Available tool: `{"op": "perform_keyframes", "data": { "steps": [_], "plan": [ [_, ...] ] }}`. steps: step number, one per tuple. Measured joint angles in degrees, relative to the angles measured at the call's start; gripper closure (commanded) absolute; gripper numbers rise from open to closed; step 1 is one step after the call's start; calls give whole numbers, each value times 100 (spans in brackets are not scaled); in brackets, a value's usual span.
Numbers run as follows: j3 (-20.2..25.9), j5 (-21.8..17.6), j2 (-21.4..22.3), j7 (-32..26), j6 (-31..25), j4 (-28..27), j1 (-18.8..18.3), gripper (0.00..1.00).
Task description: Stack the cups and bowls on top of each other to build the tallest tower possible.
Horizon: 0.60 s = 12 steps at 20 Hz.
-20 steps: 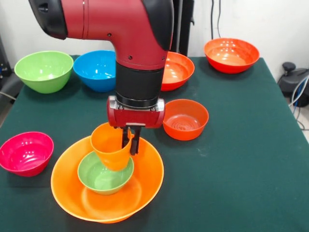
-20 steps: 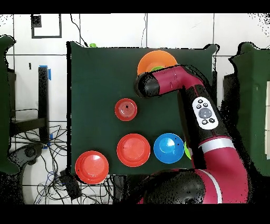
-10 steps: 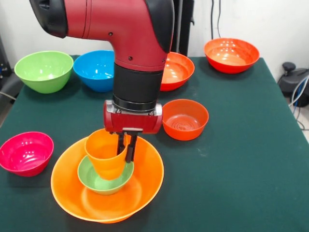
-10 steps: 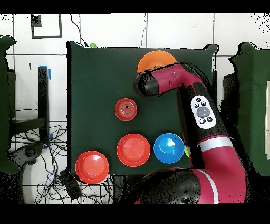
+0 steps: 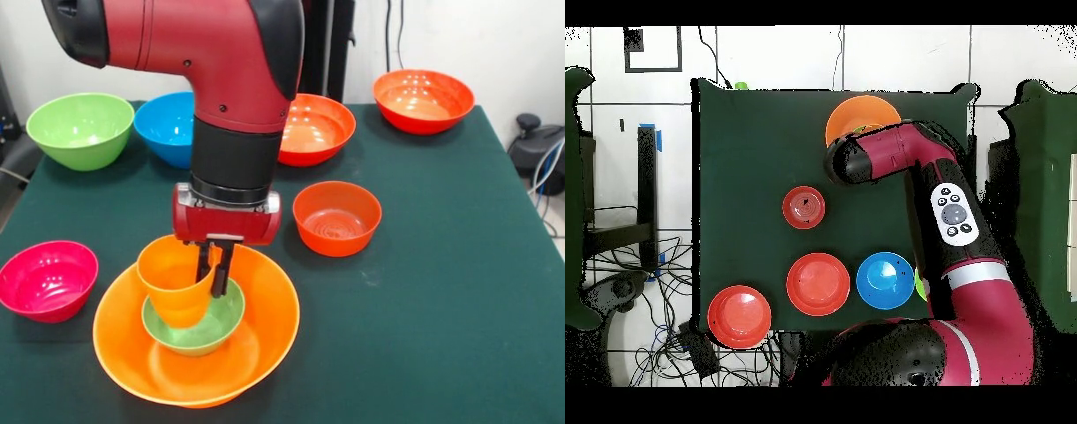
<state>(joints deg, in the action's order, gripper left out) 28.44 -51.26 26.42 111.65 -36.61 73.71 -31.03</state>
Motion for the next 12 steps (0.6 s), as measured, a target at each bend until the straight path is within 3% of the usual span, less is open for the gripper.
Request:
{"op": "perform_keyframes", "data": {
  "steps": [12],
  "plan": [
    [-65, 63, -347, 0, 1, -167, -63, 100]
  ]
}}
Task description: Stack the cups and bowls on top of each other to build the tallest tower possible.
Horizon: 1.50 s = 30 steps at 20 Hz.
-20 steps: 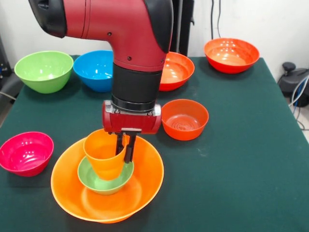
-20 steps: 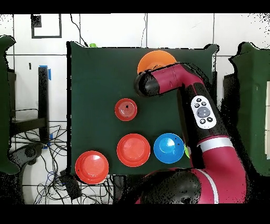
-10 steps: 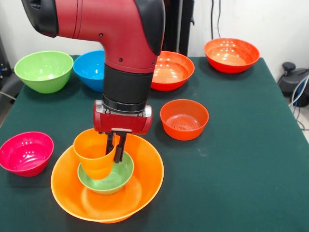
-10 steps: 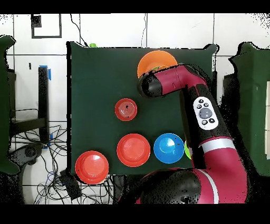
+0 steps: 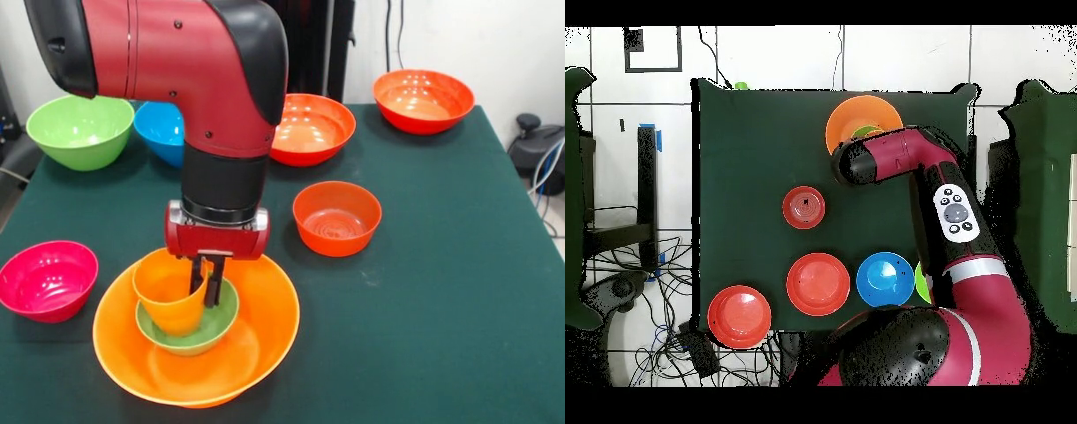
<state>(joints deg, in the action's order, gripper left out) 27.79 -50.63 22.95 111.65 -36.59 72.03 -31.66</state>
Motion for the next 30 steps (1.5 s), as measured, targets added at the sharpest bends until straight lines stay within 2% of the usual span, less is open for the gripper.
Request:
{"op": "perform_keyframes", "data": {
  "steps": [2, 3, 24, 30],
  "plan": [
    [2, 13, -25, 0, 1, -1, -2, 100],
    [1, 57, -69, 0, 0, -1, -4, 0],
    [1, 256, -60, 0, -144, 2, -51, 0],
    [92, 728, 418, 0, -502, 221, -172, 0]
  ]
}}
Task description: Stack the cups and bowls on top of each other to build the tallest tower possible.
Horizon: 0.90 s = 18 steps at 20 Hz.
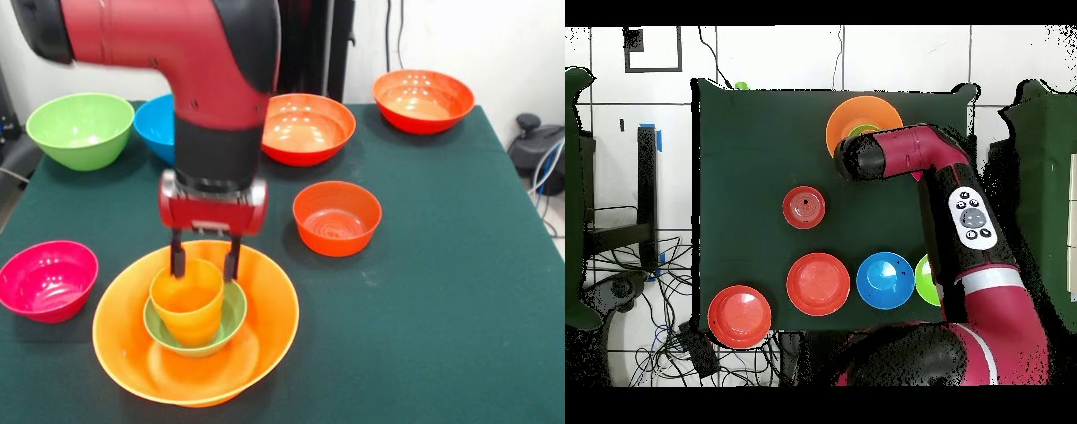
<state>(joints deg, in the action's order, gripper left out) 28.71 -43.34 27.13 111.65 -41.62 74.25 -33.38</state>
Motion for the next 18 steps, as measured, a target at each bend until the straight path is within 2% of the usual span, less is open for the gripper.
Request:
{"op": "perform_keyframes", "data": {
  "steps": [2, 8, 18],
  "plan": [
    [78, 337, 329, 0, -373, 70, -99, 0],
    [247, 879, 897, 0, -1079, 68, -287, 0],
    [407, 1379, 1364, 0, -1465, 206, -352, 0]
  ]
}}
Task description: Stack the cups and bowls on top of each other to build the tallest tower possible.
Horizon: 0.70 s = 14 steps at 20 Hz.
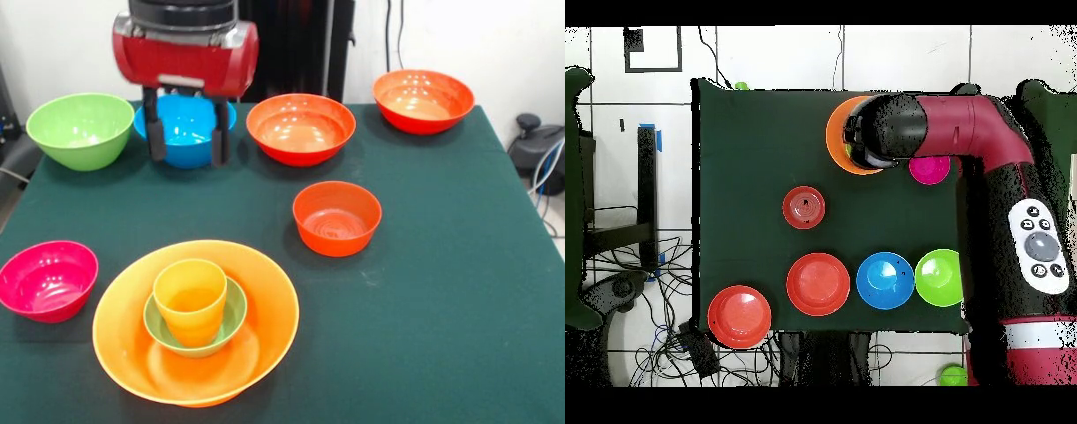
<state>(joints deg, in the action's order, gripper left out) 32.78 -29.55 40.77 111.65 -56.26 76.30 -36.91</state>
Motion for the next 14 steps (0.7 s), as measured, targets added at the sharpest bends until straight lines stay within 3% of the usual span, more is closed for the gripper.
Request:
{"op": "perform_keyframes", "data": {
  "steps": [7, 14],
  "plan": [
    [-2, 295, 315, 0, 180, 838, -15, 0],
    [-212, 296, 586, 7, 1136, 2140, 283, 0]
  ]
}}
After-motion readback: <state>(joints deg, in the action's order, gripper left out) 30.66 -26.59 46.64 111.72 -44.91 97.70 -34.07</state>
